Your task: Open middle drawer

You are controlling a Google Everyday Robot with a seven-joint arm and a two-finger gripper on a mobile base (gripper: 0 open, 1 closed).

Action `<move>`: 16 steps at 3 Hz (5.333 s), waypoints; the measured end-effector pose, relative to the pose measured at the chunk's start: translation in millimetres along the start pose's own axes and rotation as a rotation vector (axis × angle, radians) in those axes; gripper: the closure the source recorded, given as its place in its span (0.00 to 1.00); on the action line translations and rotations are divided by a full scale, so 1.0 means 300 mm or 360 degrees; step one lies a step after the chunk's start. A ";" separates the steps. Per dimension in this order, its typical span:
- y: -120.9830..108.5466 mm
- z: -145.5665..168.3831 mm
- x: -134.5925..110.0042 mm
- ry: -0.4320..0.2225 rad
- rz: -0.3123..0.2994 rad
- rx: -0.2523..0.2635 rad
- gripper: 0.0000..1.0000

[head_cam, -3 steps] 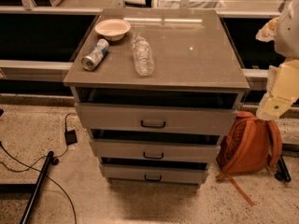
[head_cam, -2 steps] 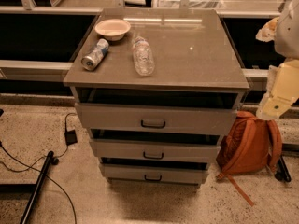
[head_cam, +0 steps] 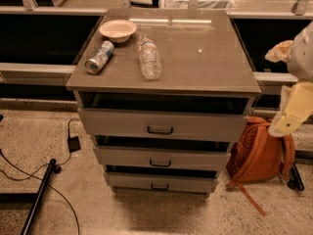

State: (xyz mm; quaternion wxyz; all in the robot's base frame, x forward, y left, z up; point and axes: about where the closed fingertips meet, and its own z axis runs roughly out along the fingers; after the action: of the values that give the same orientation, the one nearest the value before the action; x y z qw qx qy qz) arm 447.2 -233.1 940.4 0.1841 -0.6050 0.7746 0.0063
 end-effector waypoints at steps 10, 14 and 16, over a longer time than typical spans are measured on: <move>0.142 1.275 0.289 -0.0476 -0.0311 -0.0089 0.00; 0.086 1.648 0.368 -0.0509 -0.0197 -0.0102 0.00; 0.040 1.692 0.369 -0.0550 -0.0195 0.0010 0.00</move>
Offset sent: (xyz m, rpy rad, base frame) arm 0.0021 -0.0655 -0.1519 0.2580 -0.1853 0.0707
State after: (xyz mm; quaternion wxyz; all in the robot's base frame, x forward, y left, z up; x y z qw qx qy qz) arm 554.7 -215.4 432.3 0.3163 -0.6403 0.6933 0.0966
